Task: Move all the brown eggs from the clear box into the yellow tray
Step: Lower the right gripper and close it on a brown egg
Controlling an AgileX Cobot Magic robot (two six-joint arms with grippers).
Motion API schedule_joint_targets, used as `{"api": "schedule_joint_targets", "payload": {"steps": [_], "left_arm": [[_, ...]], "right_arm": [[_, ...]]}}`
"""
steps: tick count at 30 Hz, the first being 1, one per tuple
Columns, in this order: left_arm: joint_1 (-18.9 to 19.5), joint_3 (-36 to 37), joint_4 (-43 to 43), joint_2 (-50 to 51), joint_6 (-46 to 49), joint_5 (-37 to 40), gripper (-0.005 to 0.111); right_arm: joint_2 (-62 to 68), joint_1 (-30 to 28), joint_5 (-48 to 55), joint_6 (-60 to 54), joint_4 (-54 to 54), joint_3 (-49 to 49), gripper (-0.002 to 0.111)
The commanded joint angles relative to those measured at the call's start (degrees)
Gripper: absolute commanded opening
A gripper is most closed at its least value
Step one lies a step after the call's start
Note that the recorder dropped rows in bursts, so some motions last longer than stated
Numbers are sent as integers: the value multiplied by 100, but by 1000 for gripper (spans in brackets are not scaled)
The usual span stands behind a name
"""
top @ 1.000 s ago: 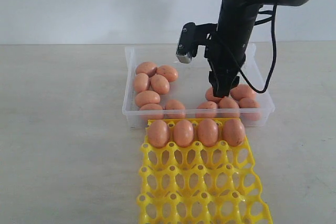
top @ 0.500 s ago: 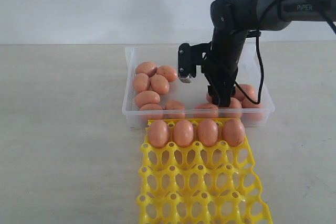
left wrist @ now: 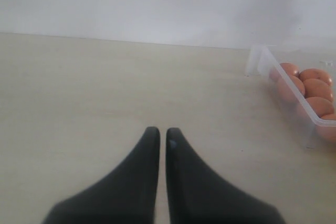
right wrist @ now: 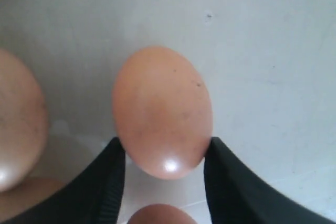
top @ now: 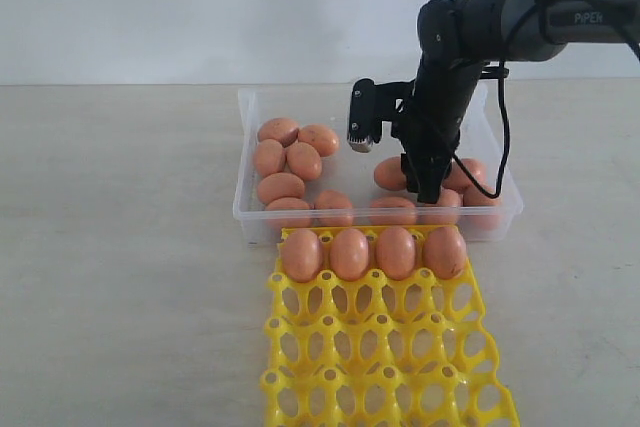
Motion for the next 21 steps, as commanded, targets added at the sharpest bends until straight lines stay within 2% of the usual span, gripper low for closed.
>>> {"api": "schedule_joint_targets", "payload": {"steps": [1, 3, 5, 21], "left_arm": [[-20, 23, 21, -13, 24, -75, 4], [-20, 23, 21, -13, 24, -75, 4], [-20, 23, 21, -13, 24, -75, 4], [-20, 23, 21, -13, 24, -75, 4]], "right_arm": [[-13, -31, 5, -8, 101, -17, 46], [-13, -21, 5, -8, 161, -17, 54], [-13, -21, 5, -8, 231, -17, 58], [-13, -21, -216, -131, 511, -17, 57]]}}
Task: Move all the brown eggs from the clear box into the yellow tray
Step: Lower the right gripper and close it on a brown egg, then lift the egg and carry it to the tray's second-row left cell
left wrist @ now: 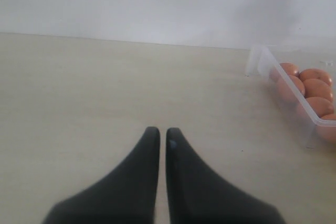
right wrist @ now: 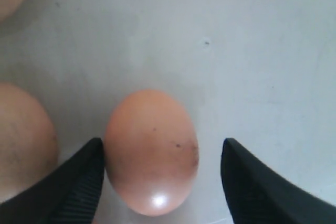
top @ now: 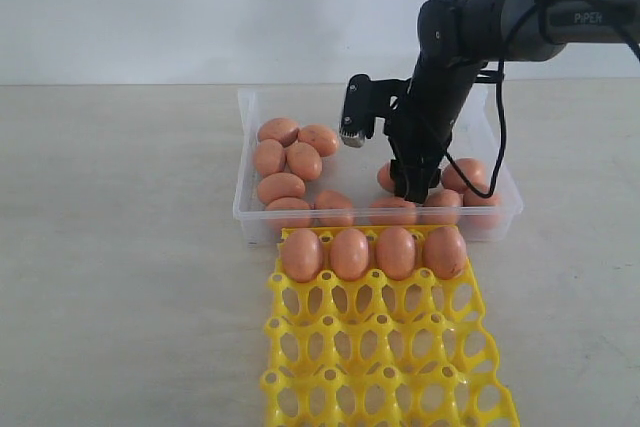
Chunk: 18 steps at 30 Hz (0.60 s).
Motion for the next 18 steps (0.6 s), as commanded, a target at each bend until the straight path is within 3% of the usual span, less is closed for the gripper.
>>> {"api": "schedule_joint_targets", "payload": {"steps": [1, 11, 13, 18], "left_arm": [[-20, 23, 21, -13, 24, -75, 4], [-20, 23, 21, -13, 24, -75, 4], [-20, 23, 21, -13, 24, -75, 4], [-20, 23, 21, -13, 24, -75, 4]], "right_arm": [[-13, -21, -139, -97, 67, -17, 57], [305, -21, -152, -194, 538, -17, 54], [369, -21, -153, -138, 551, -17, 44], [359, -21, 91, 412, 517, -17, 4]]}}
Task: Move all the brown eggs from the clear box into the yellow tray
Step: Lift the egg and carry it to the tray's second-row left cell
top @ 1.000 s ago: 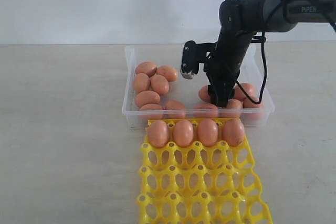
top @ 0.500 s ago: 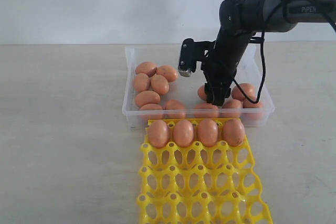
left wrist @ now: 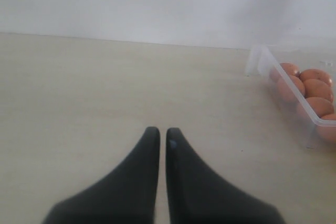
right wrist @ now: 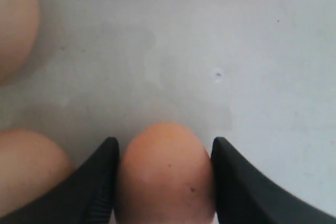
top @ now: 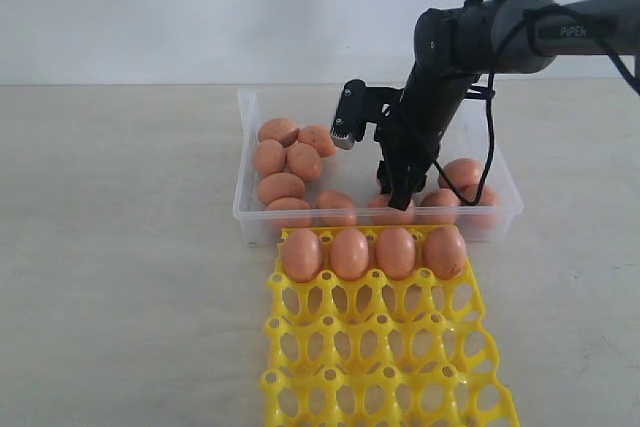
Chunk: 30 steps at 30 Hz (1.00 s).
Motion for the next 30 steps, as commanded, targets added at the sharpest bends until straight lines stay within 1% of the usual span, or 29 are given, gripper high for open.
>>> {"api": "schedule_joint_targets", "payload": {"steps": [1, 4, 10, 13, 15, 16, 17, 18, 19, 20, 21, 22, 23, 24, 25, 26, 27, 28, 29, 30], "left_arm": [[-20, 23, 21, -13, 24, -75, 4], [-20, 23, 21, -13, 24, -75, 4], [-20, 23, 21, -13, 24, -75, 4], [-20, 23, 21, -13, 24, -75, 4], [-20, 23, 21, -13, 24, -75, 4], [-20, 23, 21, -13, 24, -75, 4], [-20, 23, 21, -13, 24, -75, 4], [-20, 23, 21, -13, 24, -75, 4], [-20, 23, 21, -13, 24, -75, 4], [-20, 23, 21, -13, 24, -75, 4], [-20, 23, 21, -13, 24, -75, 4], [-20, 23, 21, -13, 24, -75, 4], [-20, 23, 21, -13, 24, -75, 4], [-20, 23, 21, -13, 24, -75, 4], [-20, 23, 21, -13, 24, -75, 4], [-20, 23, 21, -13, 24, -75, 4], [-20, 23, 21, -13, 24, -75, 4], [-20, 23, 21, -13, 24, -75, 4], [-20, 23, 21, -13, 24, -75, 4], [-20, 23, 21, -13, 24, -75, 4]], "right_arm": [[68, -21, 290, 382, -20, 34, 0], [-6, -21, 355, 480, -48, 34, 0], [-512, -21, 7, 1585, 94, 34, 0], [-995, -21, -349, 1817, 868, 34, 0], [-1358, -21, -907, 1911, 1766, 194, 0], [-1724, 26, -1908, 1885, 2725, 612, 0], [-1944, 100, -2601, 1859, 3114, 958, 0], [-2355, 405, -4120, 1859, 3639, 1749, 0], [-2582, 628, -5023, 1870, 3778, 2340, 0], [-2969, 1124, -6759, 1916, 3812, 3213, 0], [-3091, 1401, -7747, 1941, 3802, 3630, 0], [-3172, 1809, -9393, 1974, 3760, 4175, 0], [-3172, 2025, -10828, 2139, 3718, 4450, 0], [-3172, 2056, -11514, 2397, 3695, 4490, 0], [-3224, 2095, -11529, 2968, 3605, 4490, 0], [-3327, 2095, -11529, 3628, 3246, 4490, 0], [-3527, 2095, -11179, 4621, 2518, 4490, 0], [-3675, 2095, -10487, 5296, 1631, 4490, 0], [-3812, 2132, -9353, 6324, 137, 4490, 0], [-3836, 2226, -8790, 6905, -458, 4490, 0]]}}
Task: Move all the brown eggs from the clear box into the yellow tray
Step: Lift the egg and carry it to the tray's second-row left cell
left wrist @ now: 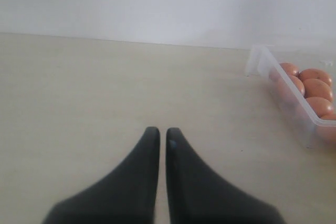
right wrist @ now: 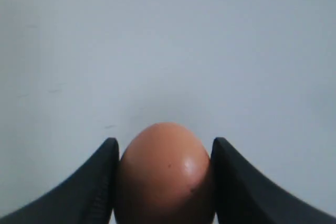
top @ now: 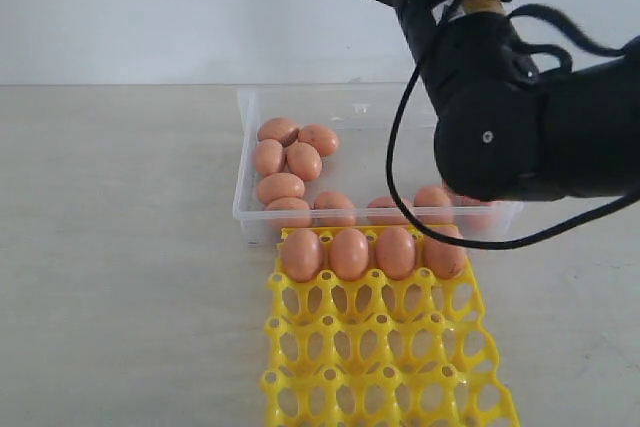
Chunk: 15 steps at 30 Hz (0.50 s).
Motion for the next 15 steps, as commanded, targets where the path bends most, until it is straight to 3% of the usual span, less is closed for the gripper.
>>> {"api": "schedule_joint_targets", "payload": {"steps": [1, 7, 10, 15], "left_arm": [[-20, 23, 21, -13, 24, -75, 4], [-20, 23, 21, -13, 24, -75, 4], [-20, 23, 21, -13, 24, -75, 4], [-20, 23, 21, -13, 24, -75, 4]], "right_arm": [[-194, 462, 2088, 2516, -3084, 176, 0], [800, 1448, 1715, 1764, -1447, 1067, 0], [1210, 1705, 1139, 1547, -1264, 1232, 0], [1070, 1971, 1413, 768, -418, 1221, 0]]}}
